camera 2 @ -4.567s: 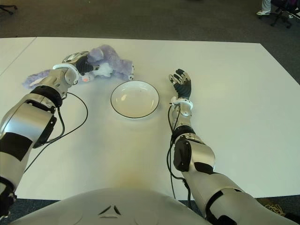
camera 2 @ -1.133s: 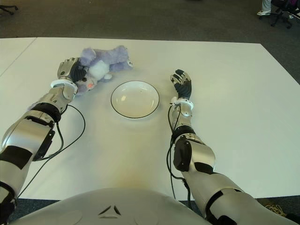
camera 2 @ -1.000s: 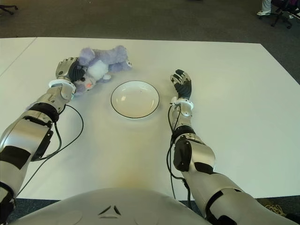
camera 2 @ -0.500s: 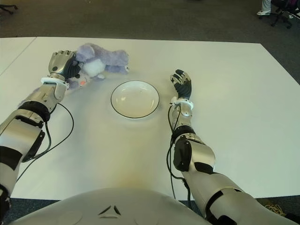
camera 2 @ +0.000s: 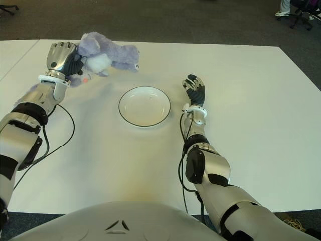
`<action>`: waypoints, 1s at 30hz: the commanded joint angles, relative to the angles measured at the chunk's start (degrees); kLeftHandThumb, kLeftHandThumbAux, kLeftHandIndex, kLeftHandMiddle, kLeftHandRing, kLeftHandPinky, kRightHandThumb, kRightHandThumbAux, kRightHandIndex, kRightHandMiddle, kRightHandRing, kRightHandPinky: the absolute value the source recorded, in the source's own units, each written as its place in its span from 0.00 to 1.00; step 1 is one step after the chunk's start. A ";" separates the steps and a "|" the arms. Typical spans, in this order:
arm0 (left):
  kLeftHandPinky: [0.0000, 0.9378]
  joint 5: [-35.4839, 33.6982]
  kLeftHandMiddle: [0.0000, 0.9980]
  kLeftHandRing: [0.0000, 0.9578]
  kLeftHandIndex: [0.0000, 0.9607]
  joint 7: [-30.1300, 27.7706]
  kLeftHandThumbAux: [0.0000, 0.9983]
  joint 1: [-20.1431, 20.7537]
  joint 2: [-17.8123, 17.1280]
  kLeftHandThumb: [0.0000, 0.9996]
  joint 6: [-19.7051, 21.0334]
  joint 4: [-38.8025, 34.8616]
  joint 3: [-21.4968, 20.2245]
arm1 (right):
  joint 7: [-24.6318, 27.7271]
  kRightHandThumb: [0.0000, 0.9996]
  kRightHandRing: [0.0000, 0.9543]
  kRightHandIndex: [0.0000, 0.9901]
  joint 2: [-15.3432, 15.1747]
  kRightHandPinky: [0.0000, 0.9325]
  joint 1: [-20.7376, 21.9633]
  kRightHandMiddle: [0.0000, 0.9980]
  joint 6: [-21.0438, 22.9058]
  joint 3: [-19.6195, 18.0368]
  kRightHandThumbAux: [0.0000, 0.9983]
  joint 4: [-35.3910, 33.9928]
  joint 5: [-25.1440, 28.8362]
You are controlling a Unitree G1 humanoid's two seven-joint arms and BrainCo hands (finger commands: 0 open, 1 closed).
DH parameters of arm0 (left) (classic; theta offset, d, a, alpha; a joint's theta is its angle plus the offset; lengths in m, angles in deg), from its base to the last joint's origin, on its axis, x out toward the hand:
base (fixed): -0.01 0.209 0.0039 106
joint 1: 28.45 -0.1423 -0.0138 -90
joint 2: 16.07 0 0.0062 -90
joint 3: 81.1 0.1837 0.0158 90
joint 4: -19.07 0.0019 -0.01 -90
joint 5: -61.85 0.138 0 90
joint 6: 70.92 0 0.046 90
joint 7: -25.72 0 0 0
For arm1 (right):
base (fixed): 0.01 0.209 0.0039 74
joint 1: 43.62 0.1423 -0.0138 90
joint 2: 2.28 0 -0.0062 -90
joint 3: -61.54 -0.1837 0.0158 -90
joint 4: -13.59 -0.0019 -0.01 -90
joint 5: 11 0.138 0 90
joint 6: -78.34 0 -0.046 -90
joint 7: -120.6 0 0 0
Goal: Put the doll into the plate.
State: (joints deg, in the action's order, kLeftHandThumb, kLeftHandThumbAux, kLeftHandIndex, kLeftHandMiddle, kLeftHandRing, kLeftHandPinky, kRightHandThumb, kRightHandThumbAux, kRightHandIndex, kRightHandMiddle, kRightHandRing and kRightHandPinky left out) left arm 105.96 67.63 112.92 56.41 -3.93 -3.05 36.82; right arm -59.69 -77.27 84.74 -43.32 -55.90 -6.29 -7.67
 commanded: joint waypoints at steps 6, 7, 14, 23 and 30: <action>0.87 0.78 0.86 0.87 0.46 0.17 0.69 3.05 0.10 0.75 -0.91 -3.06 0.16 | -1.56 0.44 0.24 0.28 2.99 0.24 -13.06 0.24 7.65 -0.69 0.87 7.97 0.86; 0.86 0.68 0.85 0.87 0.46 -0.10 0.69 3.17 0.12 0.75 -0.97 -3.30 0.09 | -1.56 0.44 0.24 0.27 2.98 0.24 -13.06 0.24 7.63 -0.67 0.87 7.97 0.84; 0.85 0.52 0.83 0.86 0.46 -0.95 0.69 4.03 0.21 0.75 -1.31 -5.37 -0.14 | -1.76 0.44 0.24 0.28 2.90 0.25 -13.05 0.25 7.63 -0.48 0.87 7.99 0.64; 0.88 2.00 0.85 0.87 0.46 -0.97 0.69 5.53 0.30 0.75 -0.66 -7.65 0.68 | -1.86 0.45 0.24 0.28 2.93 0.23 -13.06 0.25 7.68 -0.44 0.87 8.00 0.70; 0.88 0.05 0.86 0.87 0.46 -7.30 0.69 3.89 0.91 0.75 -1.01 -15.16 -0.30 | -2.07 0.45 0.23 0.28 2.89 0.22 -13.03 0.24 7.99 -0.28 0.87 8.02 0.62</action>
State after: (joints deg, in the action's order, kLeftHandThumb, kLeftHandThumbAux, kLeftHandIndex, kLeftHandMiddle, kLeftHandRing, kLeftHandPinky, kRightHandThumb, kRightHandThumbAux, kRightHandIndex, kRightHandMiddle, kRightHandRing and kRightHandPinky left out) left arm 106.33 65.66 116.61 56.42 -4.73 -12.59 36.69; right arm -60.19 -77.32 84.75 -43.32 -55.46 -6.29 -7.78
